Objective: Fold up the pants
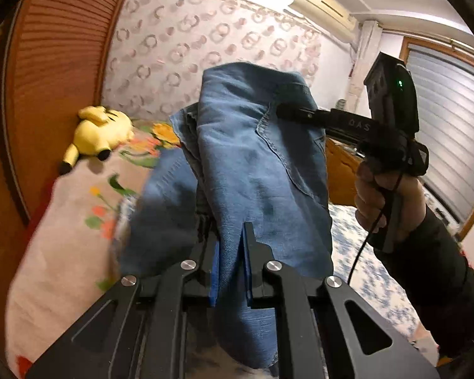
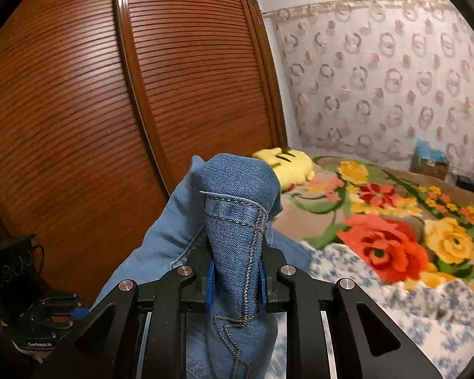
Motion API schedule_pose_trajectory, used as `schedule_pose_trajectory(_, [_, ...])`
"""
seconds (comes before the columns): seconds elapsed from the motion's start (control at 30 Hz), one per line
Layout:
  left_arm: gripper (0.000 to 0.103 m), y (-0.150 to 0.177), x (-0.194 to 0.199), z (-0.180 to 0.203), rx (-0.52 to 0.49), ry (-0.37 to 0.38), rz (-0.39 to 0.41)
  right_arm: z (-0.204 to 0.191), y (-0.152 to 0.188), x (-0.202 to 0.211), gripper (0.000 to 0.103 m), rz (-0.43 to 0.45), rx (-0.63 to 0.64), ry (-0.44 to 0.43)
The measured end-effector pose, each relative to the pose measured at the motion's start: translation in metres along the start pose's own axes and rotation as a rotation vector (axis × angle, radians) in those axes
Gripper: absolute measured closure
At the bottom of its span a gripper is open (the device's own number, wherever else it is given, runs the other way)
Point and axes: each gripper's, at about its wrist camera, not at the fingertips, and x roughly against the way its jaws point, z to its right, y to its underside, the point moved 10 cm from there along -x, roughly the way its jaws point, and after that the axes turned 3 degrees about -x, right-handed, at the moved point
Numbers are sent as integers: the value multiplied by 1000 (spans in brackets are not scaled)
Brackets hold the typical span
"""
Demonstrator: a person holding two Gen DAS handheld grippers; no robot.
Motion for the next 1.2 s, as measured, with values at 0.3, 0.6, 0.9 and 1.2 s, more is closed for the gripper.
schedule_pose_trajectory(0.3, [94, -8, -58, -61, -18, -85, -89, 62, 28, -89, 81, -95, -93, 40])
schedule_pose_trajectory(0.6, [94, 11, -77, -77, -4, -149, -148, 101, 56, -117, 47, -210, -7, 169])
schedule_pose_trajectory(0.9, [94, 18, -82, -88, 2, -172, -172, 89, 42, -111, 58, -169, 17, 204])
schedule_pose_trajectory(1.2, [93, 19, -81, -88, 7, -207, -161, 90, 56, -145, 70, -227, 32, 252])
